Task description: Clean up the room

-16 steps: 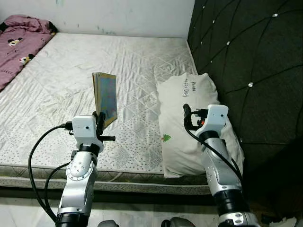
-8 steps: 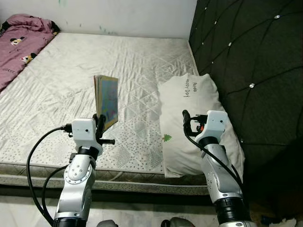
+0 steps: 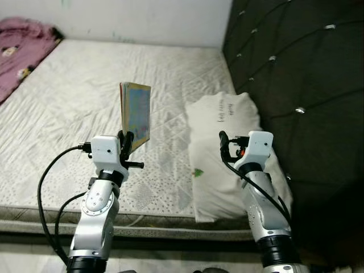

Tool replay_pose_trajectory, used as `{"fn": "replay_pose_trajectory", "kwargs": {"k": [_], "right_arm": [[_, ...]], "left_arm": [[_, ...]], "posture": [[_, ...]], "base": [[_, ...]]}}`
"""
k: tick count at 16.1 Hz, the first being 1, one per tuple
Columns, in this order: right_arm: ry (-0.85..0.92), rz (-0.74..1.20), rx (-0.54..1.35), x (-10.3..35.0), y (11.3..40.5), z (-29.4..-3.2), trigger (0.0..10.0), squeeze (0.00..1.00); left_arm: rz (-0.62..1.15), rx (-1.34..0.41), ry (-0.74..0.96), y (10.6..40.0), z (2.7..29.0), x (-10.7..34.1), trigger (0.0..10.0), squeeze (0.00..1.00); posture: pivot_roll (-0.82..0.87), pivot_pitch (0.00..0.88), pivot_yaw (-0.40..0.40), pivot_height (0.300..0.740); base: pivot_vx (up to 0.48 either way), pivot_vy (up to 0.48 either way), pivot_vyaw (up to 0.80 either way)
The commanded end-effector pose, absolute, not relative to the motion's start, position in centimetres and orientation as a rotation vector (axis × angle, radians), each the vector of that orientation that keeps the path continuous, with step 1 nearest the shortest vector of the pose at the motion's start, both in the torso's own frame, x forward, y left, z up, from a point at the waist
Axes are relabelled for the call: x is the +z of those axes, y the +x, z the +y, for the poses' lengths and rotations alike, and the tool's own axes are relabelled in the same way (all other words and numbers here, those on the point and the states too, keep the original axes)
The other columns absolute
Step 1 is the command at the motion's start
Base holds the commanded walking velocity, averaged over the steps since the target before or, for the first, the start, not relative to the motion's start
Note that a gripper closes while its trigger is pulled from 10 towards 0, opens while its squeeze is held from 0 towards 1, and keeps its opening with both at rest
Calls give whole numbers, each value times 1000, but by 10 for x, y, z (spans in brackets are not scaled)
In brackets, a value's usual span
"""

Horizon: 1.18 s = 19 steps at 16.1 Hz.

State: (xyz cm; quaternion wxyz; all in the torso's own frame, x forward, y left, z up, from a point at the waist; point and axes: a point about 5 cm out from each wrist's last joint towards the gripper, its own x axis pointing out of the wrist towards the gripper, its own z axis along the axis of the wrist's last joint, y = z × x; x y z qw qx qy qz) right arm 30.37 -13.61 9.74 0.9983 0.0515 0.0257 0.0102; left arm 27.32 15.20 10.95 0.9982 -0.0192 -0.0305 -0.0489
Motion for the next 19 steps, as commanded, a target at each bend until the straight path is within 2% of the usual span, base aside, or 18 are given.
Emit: {"fn": "replay_pose_trajectory", "kwargs": {"k": [1,3,15,19], "right_arm": [[108,54,26,100,306,-135,10000,0],[106,53,24,100,306,-135,10000,0],[92,52,46,100,304,-134,10000,0],[90,54,51,99,303,-134,10000,0]], "left_arm": [[-120,-85,-33,276,152,123,10000,0],[-119,-77,-31,277,152,123,10000,0],[-105,-38,-41,277,155,122,10000,0],[-102,-40,-39,277,154,121,10000,0]], "posture": [[54,32,-22,740],[54,34,-22,740],[55,37,-31,740],[54,33,-32,712]], "base": [[0,0,-788],[0,0,-716],[0,0,0],[0,0,0]]}}
